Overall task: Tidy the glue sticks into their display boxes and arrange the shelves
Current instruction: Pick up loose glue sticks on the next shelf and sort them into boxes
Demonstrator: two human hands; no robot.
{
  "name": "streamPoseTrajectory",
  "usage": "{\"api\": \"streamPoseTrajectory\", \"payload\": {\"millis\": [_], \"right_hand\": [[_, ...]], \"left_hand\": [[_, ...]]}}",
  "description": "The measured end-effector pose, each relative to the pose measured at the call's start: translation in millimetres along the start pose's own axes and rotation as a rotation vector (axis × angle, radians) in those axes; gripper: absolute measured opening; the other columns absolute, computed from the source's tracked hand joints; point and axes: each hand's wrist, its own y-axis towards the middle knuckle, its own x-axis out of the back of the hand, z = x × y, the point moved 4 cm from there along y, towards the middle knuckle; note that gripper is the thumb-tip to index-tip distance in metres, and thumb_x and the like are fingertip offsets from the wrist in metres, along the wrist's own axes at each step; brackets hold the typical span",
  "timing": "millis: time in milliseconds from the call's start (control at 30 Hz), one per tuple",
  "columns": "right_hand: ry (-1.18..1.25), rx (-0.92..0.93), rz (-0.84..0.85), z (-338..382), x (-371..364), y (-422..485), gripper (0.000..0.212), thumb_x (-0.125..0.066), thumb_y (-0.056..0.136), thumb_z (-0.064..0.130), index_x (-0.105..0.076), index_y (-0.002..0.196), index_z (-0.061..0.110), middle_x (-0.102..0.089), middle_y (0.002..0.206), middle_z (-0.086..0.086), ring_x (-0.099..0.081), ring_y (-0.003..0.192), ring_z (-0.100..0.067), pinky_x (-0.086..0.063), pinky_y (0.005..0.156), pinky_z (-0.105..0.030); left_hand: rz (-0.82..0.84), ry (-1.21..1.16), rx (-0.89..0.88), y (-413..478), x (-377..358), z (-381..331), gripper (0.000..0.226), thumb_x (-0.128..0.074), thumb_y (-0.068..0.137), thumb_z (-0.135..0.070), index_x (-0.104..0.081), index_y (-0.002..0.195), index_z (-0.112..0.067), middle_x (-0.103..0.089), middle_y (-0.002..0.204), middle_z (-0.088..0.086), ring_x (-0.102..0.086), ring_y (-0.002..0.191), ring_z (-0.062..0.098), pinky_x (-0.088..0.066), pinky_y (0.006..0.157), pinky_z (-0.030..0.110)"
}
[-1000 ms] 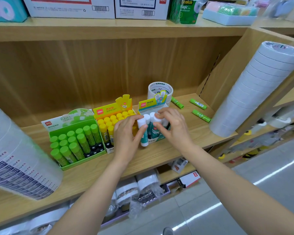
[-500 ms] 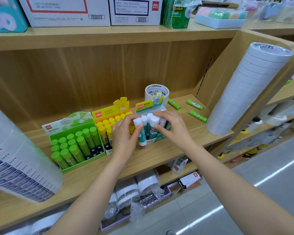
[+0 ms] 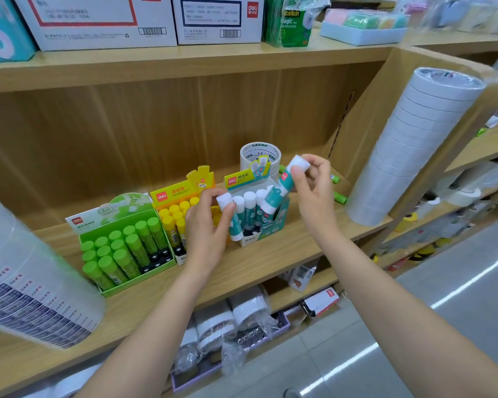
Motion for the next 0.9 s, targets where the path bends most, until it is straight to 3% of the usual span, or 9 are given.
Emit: {"api": "streamPoseTrajectory", "payload": {"millis": [100, 167, 233, 333, 433, 567, 700, 833, 900], "right_hand": [[-0.055, -0.004, -0.002, -10.3, 16.7, -7.1, 0.02, -0.057, 0.098, 0.026, -0.049, 0.116, 0.031, -0.067, 0.107, -0.004, -0.066, 0.095, -0.013, -0.052, 0.08, -0.032], [-0.062, -0.009, 0.055, -15.8, 26.2, -18.0, 0.017, -0.054, 0.1, 0.023, -0.05, 0.116, 0.028, -0.066, 0.101, -0.007, -0.065, 0.087, -0.009, -0.051, 0.073, -0.024], [-0.081, -0.034, 0.134, -19.9, 35.4, -27.1, 0.012, -0.048, 0.103, 0.019, -0.053, 0.114, 0.02, -0.062, 0.089, -0.002, -0.058, 0.074, 0.0, -0.046, 0.064, -0.016], [-0.126, -0.13, 0.242, -27.1, 55.6, -37.2, 0.013, -0.044, 0.104, 0.022, -0.055, 0.112, 0.021, -0.056, 0.086, 0.006, -0.053, 0.067, 0.005, -0.044, 0.057, -0.013], [-0.101, -0.295, 0.257, -38.3, 88.6, -43.2, 0.017, -0.042, 0.105, 0.025, -0.054, 0.116, 0.021, -0.056, 0.09, 0.005, -0.056, 0.071, 0.002, -0.046, 0.061, -0.017], [0.136, -0.628, 0.176, -59.0, 153.8, -51.9, 0.013, -0.044, 0.103, 0.018, -0.054, 0.11, 0.022, -0.057, 0.094, -0.004, -0.057, 0.075, -0.011, -0.046, 0.056, -0.024], [0.124, -0.586, 0.186, -68.2, 250.1, -58.4, 0.032, -0.057, 0.094, 0.002, -0.05, 0.12, 0.02, -0.06, 0.1, -0.007, -0.059, 0.073, -0.009, -0.046, 0.053, -0.02], [0.01, -0.479, 0.07, -68.9, 358.3, -56.0, 0.046, -0.066, 0.092, 0.009, -0.043, 0.13, 0.021, -0.063, 0.111, -0.002, -0.063, 0.091, -0.006, -0.052, 0.074, -0.017], [-0.012, -0.441, -0.024, -73.1, 407.4, -50.6, 0.039, -0.065, 0.093, 0.014, -0.046, 0.126, 0.023, -0.065, 0.113, -0.004, -0.065, 0.093, -0.007, -0.053, 0.083, -0.027]], "left_hand": [[0.012, -0.105, 0.006, -4.3, -6.8, -13.5, 0.025, -0.047, 0.093, -0.048, -0.051, 0.113, -0.034, -0.063, 0.088, -0.006, -0.06, 0.079, 0.019, -0.051, 0.065, 0.05], [0.067, -0.152, 0.004, -11.0, -17.1, -23.8, 0.017, -0.045, 0.097, -0.046, -0.049, 0.11, -0.036, -0.062, 0.084, -0.005, -0.061, 0.074, 0.022, -0.051, 0.058, 0.049], [0.13, -0.167, -0.007, -19.9, -30.4, -33.7, 0.016, -0.043, 0.1, -0.042, -0.052, 0.109, -0.032, -0.061, 0.088, -0.011, -0.062, 0.076, 0.018, -0.05, 0.059, 0.044], [0.239, -0.194, 0.034, -34.4, -58.8, -43.4, 0.018, -0.04, 0.102, -0.041, -0.055, 0.106, -0.031, -0.06, 0.093, -0.013, -0.062, 0.079, 0.02, -0.053, 0.067, 0.052], [0.318, -0.235, 0.217, -48.2, -97.2, -56.8, 0.015, -0.04, 0.101, -0.036, -0.055, 0.099, -0.035, -0.056, 0.088, -0.01, -0.057, 0.082, 0.021, -0.049, 0.075, 0.045], [0.427, -0.347, 0.501, -77.6, -159.7, -81.5, 0.023, -0.039, 0.1, -0.011, -0.054, 0.109, -0.026, -0.048, 0.083, 0.002, -0.05, 0.066, 0.017, -0.043, 0.055, 0.026], [0.433, -0.503, 0.587, -111.1, -236.0, -115.4, 0.031, -0.056, 0.096, -0.002, -0.051, 0.123, -0.016, -0.06, 0.092, 0.01, -0.057, 0.057, 0.013, -0.05, 0.052, 0.022], [0.439, -0.573, 0.58, -136.9, -324.7, -156.5, 0.022, -0.065, 0.092, -0.009, -0.061, 0.112, -0.016, -0.072, 0.103, 0.013, -0.067, 0.071, 0.01, -0.056, 0.073, 0.027], [0.465, -0.591, 0.54, -145.4, -363.5, -182.3, 0.019, -0.06, 0.095, -0.011, -0.061, 0.112, -0.019, -0.073, 0.096, 0.011, -0.065, 0.067, 0.01, -0.056, 0.068, 0.024]]}}
